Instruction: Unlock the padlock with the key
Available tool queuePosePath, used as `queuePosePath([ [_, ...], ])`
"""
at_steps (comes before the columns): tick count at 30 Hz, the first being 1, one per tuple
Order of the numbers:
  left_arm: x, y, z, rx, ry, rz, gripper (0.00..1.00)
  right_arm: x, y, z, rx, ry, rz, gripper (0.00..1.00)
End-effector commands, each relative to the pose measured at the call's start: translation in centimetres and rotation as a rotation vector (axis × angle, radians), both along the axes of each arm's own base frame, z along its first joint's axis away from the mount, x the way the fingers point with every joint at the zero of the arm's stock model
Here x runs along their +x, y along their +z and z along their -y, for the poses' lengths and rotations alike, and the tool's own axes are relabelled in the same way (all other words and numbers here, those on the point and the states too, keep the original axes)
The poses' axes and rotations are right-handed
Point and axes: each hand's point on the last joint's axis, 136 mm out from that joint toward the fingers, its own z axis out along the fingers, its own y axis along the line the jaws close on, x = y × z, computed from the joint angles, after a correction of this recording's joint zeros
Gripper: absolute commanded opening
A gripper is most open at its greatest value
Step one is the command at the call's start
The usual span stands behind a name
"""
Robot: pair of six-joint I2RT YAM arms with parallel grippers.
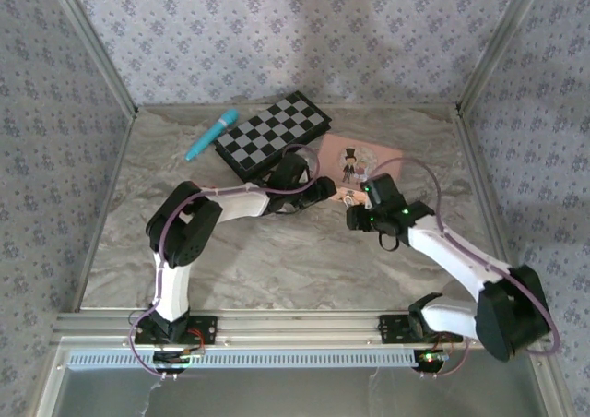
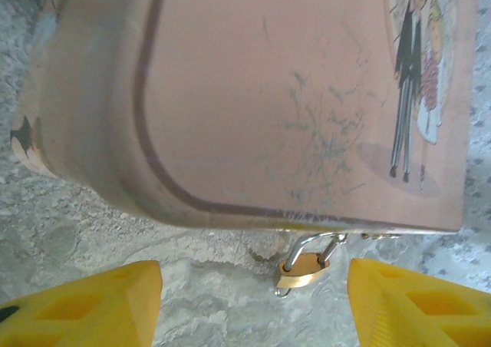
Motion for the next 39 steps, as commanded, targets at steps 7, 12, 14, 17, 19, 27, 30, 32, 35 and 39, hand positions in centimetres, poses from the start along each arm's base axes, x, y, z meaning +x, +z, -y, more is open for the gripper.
queuePosePath([
  [7,-3.4,0.0,3.7,-0.083,-0.024,-0.019,0.64,0.7,-1.0,3.7,-0.103,-0.172,-0.035,0.53],
  [12,-3.6,-0.1,4.7,-0.080,-0.004,-0.009,0.64,0.9,-2.1,3.9,-0.046,-0.194,-0.038,0.50],
  [14,-3.8,-0.6,5.3,-0.048,-0.013,-0.005,0.64,0.9,-2.5,4.9,-0.014,-0.252,-0.054,0.47],
  [17,-4.0,-2.0,5.8,0.005,-0.001,-0.020,0.63,0.8,-2.5,6.4,0.088,-0.329,-0.055,0.45],
  [19,-3.6,-2.8,6.0,0.019,0.018,-0.023,0.63,0.7,-1.7,7.1,0.141,-0.343,-0.016,0.44],
  [27,-1.9,-4.0,7.9,0.057,0.006,0.001,0.56,0.2,1.6,8.5,0.216,-0.389,0.145,0.42],
  [30,-1.7,-4.3,8.4,0.049,0.000,-0.009,0.37,0.2,1.6,8.7,0.236,-0.396,0.144,0.41],
  [32,-1.7,-4.2,8.3,0.046,0.003,-0.004,0.30,0.4,1.3,8.7,0.240,-0.397,0.143,0.41],
  [35,-1.6,-3.8,8.1,0.037,0.001,0.009,0.21,0.6,0.8,8.5,0.249,-0.390,0.133,0.41],
  [39,-1.6,-3.5,7.5,0.031,-0.008,0.006,0.10,0.8,0.2,7.8,0.268,-0.371,0.113,0.40],
])
